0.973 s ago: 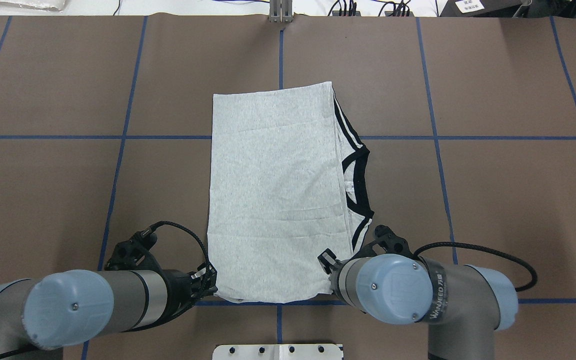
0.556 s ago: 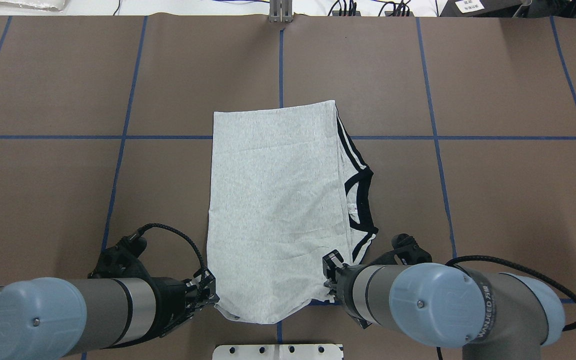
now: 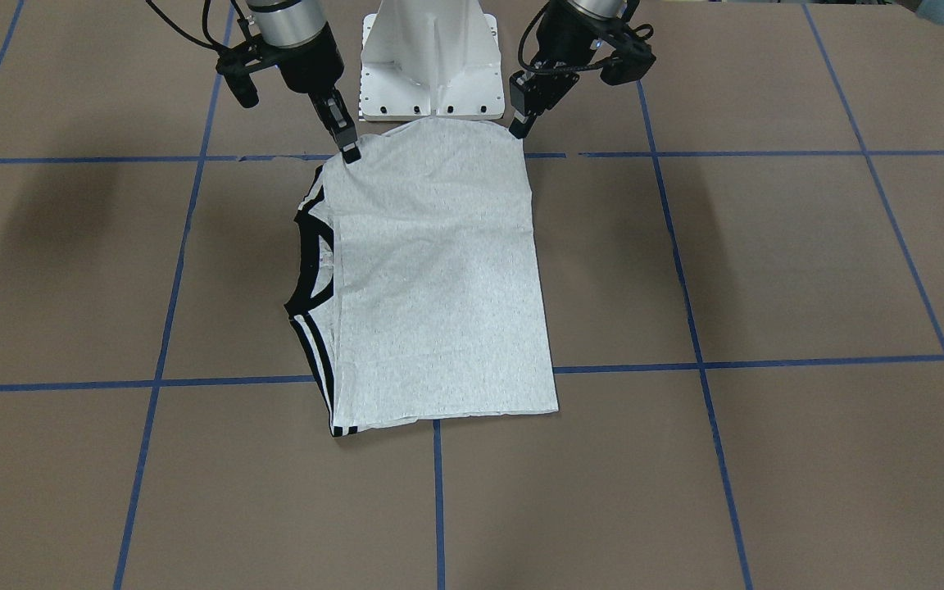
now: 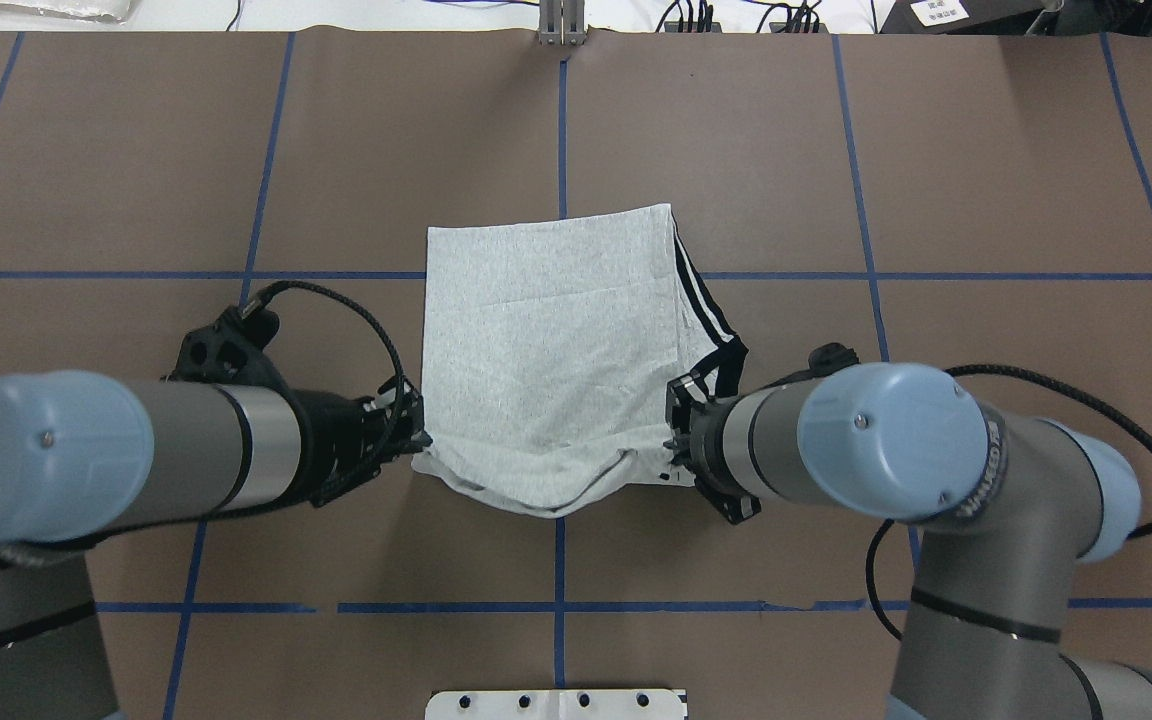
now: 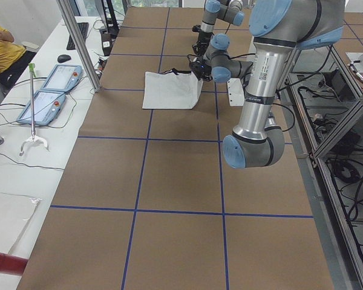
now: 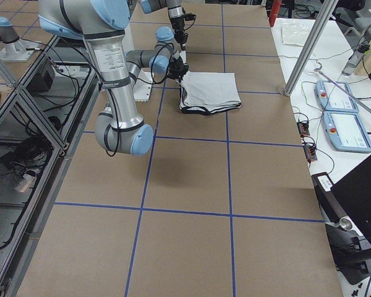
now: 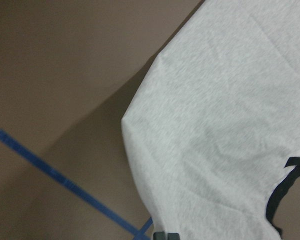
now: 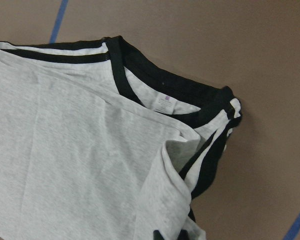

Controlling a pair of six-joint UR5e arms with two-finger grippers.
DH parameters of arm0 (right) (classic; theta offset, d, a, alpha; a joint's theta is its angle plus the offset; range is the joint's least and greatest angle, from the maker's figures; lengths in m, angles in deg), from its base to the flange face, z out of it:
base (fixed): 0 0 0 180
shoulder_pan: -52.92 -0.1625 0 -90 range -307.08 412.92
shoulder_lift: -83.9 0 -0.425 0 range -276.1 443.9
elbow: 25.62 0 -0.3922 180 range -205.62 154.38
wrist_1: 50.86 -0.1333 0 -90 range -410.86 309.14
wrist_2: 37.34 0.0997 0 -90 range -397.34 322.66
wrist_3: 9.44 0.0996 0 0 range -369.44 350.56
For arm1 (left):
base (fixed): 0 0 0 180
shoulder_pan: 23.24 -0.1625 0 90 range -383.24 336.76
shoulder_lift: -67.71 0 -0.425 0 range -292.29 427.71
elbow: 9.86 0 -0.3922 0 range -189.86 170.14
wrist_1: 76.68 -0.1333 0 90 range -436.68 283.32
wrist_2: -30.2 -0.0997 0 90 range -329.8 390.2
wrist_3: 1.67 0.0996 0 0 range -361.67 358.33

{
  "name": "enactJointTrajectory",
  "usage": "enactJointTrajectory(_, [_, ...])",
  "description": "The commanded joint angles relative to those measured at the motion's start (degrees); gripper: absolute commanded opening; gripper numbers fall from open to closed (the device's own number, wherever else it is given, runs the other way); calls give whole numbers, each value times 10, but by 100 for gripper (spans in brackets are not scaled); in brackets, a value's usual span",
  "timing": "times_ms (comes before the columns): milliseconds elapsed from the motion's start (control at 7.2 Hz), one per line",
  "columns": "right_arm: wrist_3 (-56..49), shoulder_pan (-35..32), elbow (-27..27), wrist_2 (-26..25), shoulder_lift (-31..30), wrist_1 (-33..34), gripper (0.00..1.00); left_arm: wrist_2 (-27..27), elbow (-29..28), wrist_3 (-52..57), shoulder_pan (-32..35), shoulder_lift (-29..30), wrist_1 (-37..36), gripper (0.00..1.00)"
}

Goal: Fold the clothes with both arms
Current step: 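Grasp both near corners and lift them away from the robot, then lay the near edge onto the far edge and open both grippers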

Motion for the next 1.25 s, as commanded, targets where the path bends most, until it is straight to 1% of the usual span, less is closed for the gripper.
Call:
enactJointTrajectory(0, [-52,-75,-72,44,49,1,0,29,-81,72,81,48,5,0])
enactJointTrajectory(139, [-72,-106,-102,71,66,0,0,30,-104,101,109,59,5,0])
enactJointTrajectory(278, [-89,-126,-157,89,107,0,0,30,-140,112,120,78,9,0])
enactJointTrajectory(417, [-96,-131,-207,91,140,-2,0,29,-171,112,122,92,31,0])
enactJointTrajectory(556, [-106,-135,-235,91,145,-26,0,29,-198,112,122,95,59,0])
enactJointTrajectory(695, [-118,-140,-271,91,148,-69,0,28,-232,113,123,98,94,0])
enactJointTrajectory(834, [-141,-151,-312,100,167,-83,0,27,-269,117,131,103,128,0])
enactJointTrajectory(973, [-167,-163,-370,116,197,-91,0,27,-329,137,145,128,156,0])
enactJointTrajectory(1112, [-205,-167,-435,118,209,-147,99,27,-386,159,165,151,181,17])
